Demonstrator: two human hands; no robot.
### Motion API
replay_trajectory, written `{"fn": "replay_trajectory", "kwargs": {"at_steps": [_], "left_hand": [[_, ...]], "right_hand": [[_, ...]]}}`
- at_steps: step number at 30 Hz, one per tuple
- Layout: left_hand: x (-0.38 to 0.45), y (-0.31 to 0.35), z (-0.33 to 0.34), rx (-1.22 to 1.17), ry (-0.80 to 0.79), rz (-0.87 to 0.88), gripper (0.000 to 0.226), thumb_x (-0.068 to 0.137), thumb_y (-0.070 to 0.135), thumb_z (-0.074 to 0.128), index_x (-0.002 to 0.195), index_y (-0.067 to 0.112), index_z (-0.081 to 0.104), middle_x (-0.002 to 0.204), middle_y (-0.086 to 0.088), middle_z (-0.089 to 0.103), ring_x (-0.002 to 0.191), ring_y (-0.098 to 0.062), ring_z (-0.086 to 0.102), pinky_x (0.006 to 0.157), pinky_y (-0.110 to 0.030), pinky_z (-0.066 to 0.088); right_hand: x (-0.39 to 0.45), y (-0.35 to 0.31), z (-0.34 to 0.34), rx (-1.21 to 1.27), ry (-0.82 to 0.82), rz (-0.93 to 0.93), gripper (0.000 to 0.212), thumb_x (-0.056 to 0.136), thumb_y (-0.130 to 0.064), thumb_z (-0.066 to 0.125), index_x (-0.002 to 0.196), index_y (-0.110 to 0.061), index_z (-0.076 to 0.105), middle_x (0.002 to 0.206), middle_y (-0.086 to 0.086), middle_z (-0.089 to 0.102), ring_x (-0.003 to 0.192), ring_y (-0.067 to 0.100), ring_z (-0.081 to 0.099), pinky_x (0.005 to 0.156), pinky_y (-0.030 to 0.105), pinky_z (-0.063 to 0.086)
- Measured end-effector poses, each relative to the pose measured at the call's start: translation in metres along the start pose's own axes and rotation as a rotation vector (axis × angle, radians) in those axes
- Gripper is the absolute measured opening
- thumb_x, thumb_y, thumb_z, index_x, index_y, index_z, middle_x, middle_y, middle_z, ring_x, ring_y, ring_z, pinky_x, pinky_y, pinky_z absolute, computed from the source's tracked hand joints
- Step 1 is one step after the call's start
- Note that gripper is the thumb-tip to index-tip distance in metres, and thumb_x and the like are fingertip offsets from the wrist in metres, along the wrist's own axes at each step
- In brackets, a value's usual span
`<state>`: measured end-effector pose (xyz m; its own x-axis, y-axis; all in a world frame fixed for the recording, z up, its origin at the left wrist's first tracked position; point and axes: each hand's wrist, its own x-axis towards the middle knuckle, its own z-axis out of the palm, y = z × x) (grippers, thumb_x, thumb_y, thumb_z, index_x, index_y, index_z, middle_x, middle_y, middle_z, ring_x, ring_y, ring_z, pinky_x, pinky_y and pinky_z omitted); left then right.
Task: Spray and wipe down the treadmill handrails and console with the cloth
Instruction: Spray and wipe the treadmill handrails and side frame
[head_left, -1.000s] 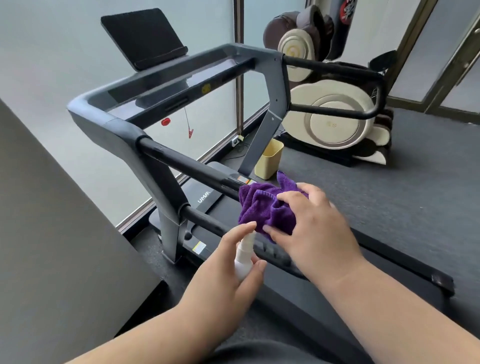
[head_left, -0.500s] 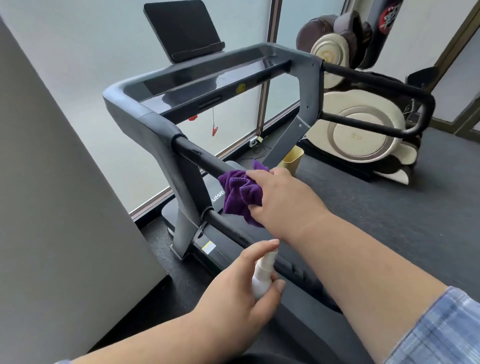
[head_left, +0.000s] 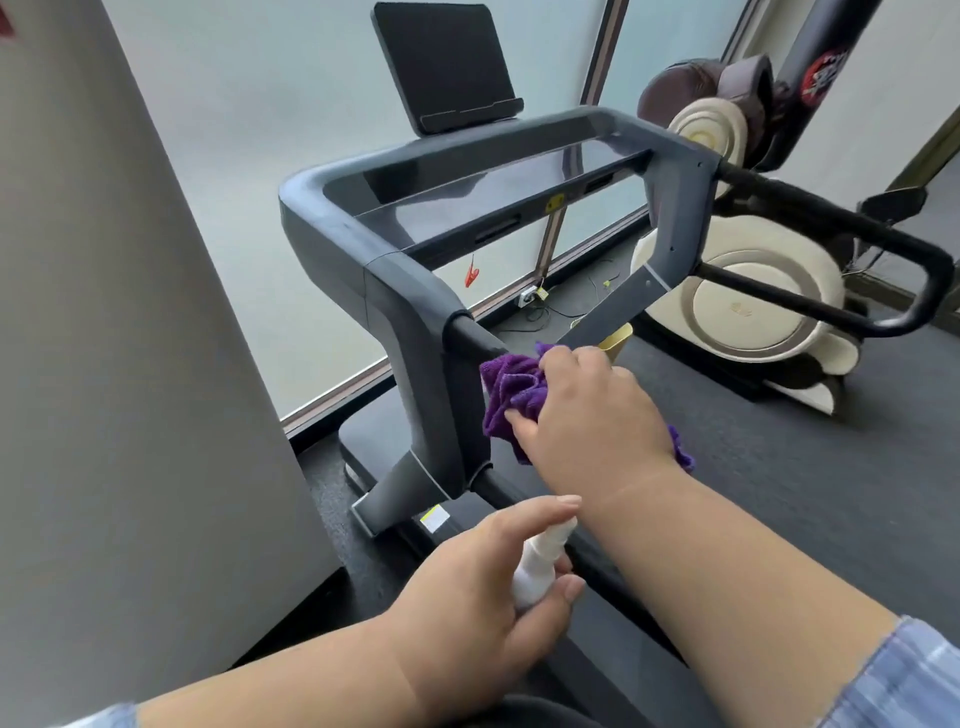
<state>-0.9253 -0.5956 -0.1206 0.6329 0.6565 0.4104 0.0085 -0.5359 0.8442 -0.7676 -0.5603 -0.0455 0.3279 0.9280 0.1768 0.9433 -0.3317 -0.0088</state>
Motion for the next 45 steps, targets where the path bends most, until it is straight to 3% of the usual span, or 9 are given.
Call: {"fn": "replay_trajectory", "kwargs": {"at_steps": [7,13,17,27,30,33,38,41,45], "left_hand": [[0.023,-0.038,-0.039,-0.031,-0.027,0.026,0.062,0.091,0.033,0.064,0.139,0.057,0.033,0.094,0.025,0.06,0.083,-0.005,0.064,0.077,-0.021,0.048],[0.044,-0.058,-0.057,-0.098,-0.103,0.098,0.061,0.092,0.033,0.063,0.14,0.054,0.034,0.096,0.023,0.06,0.082,-0.008,0.064,0.075,-0.026,0.051],[0.054,-0.074,-0.075,-0.131,-0.13,0.13,0.059,0.093,0.032,0.064,0.142,0.05,0.036,0.097,0.022,0.06,0.084,-0.011,0.065,0.077,-0.027,0.051],[0.066,-0.085,-0.089,-0.151,-0.147,0.144,0.06,0.092,0.029,0.064,0.141,0.049,0.036,0.097,0.02,0.061,0.079,-0.009,0.064,0.073,-0.028,0.052],[0.066,-0.083,-0.087,-0.194,-0.178,0.132,0.059,0.092,0.026,0.065,0.14,0.046,0.038,0.096,0.019,0.06,0.077,-0.007,0.062,0.073,-0.024,0.049],[0.064,-0.081,-0.086,-0.208,-0.179,0.152,0.059,0.092,0.026,0.065,0.14,0.045,0.038,0.096,0.021,0.06,0.079,-0.009,0.063,0.074,-0.025,0.051],[0.063,-0.082,-0.089,-0.184,-0.169,0.138,0.061,0.092,0.029,0.064,0.139,0.053,0.034,0.095,0.018,0.061,0.077,-0.01,0.063,0.073,-0.025,0.049],[0.061,-0.078,-0.091,-0.171,-0.168,0.156,0.062,0.091,0.03,0.064,0.139,0.053,0.034,0.095,0.02,0.061,0.077,-0.007,0.063,0.072,-0.022,0.049],[0.058,-0.077,-0.097,-0.149,-0.136,0.174,0.063,0.09,0.027,0.066,0.14,0.051,0.036,0.094,0.02,0.061,0.079,-0.007,0.064,0.074,-0.023,0.051]], "right_hand": [[0.078,-0.054,0.007,0.069,-0.099,-0.056,0.046,0.087,-0.055,0.061,0.119,-0.023,0.055,0.118,0.007,0.055,0.106,0.035,0.059,0.082,0.041,0.048],[0.057,-0.018,-0.009,0.194,-0.247,0.063,0.027,0.077,-0.051,0.06,0.099,-0.035,0.061,0.096,-0.007,0.06,0.088,0.021,0.064,0.075,0.036,0.054],[0.038,-0.003,-0.02,0.254,-0.316,0.147,0.036,0.07,-0.051,0.062,0.104,-0.042,0.062,0.099,-0.014,0.063,0.085,0.009,0.063,0.077,0.035,0.054],[0.102,-0.05,-0.01,0.172,-0.33,0.032,0.054,0.065,-0.048,0.063,0.117,-0.036,0.059,0.113,-0.006,0.06,0.096,0.021,0.061,0.083,0.037,0.054],[0.099,-0.04,-0.007,0.362,-0.299,0.089,0.075,0.065,-0.046,0.073,0.133,-0.043,0.039,0.135,-0.009,0.042,0.111,0.016,0.056,0.095,0.034,0.049],[0.076,-0.021,-0.004,0.474,-0.236,0.244,0.075,0.06,-0.056,0.081,0.115,-0.044,0.031,0.124,-0.013,0.029,0.114,0.012,0.046,0.093,0.03,0.042],[0.053,-0.024,-0.006,0.317,-0.072,0.239,0.074,0.064,-0.065,0.078,0.127,-0.04,0.05,0.123,-0.006,0.046,0.115,0.021,0.054,0.1,0.042,0.047],[0.051,-0.044,0.004,0.21,-0.012,0.146,0.092,0.077,-0.052,0.074,0.152,-0.033,0.024,0.144,0.006,0.042,0.123,0.033,0.051,0.104,0.044,0.042],[0.068,-0.066,0.014,0.003,-0.088,0.178,0.103,0.062,-0.082,0.069,0.141,-0.023,0.036,0.142,0.006,0.038,0.123,0.033,0.045,0.102,0.049,0.046]]}}
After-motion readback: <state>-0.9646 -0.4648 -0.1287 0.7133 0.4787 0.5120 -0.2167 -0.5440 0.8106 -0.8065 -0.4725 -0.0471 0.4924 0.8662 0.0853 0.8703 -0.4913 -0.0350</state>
